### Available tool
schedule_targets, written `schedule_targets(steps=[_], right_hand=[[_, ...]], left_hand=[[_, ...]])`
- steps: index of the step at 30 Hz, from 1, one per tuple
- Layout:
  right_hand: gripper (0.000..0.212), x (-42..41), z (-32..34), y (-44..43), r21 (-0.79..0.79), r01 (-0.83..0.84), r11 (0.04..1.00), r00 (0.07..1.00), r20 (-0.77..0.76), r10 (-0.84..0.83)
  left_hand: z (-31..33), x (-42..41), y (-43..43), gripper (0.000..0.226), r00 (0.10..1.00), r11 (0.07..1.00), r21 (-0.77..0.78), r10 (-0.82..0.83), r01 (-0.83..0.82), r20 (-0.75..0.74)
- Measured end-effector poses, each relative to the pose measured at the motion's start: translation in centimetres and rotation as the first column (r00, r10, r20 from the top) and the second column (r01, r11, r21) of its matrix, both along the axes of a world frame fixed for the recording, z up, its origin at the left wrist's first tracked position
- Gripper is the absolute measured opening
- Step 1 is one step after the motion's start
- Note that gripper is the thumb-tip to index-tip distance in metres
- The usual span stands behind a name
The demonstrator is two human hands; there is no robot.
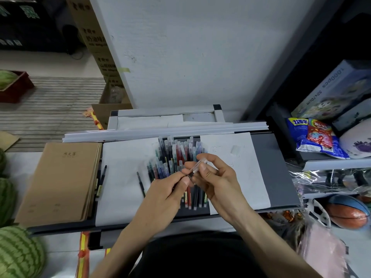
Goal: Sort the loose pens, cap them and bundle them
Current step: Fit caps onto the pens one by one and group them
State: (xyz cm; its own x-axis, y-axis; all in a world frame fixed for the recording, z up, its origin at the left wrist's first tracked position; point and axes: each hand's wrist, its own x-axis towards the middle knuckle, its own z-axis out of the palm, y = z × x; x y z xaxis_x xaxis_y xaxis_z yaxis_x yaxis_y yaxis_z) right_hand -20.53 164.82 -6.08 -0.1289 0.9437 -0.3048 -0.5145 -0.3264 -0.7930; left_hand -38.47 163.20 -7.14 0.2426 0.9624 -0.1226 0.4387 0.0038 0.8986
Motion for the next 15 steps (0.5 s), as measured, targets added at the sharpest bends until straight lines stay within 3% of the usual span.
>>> schedule_targets(steps=[3, 7, 12, 15], right_hand=[[0.015, -0.5, -0.3, -0.2, 0.108, -0.038, 0.993, 0.986, 0.168, 0.02], [0.014, -1.2, -1.0, -0.5, 0.127, -0.011, 0.992, 0.981, 0.192, -0.014], [0.02, -0.9, -1.5, -0.2, 0.128, -0.005, 0.992, 0.989, 0.144, -0.014], [0.018, -0.3, -2.0, 0.1, 0.122, -0.048, 0.991, 0.982, 0.185, 0.025]], left_hand=[[0.0, 0.0, 0.2, 0.027, 1.0, 1.0, 0.008, -0.003, 0.003, 0.0], [0.2, 0.2, 1.0, 0.026, 0.999, 0.999, 0.037, -0.024, 0.026, -0.044], [-0.1, 0.9, 1.5, 0.031, 0.943, 0.97, -0.236, 0.032, 0.051, 0.333], [-0.5, 1.0, 1.8, 0.031, 0.938, 0.952, -0.299, 0.045, 0.063, 0.343]])
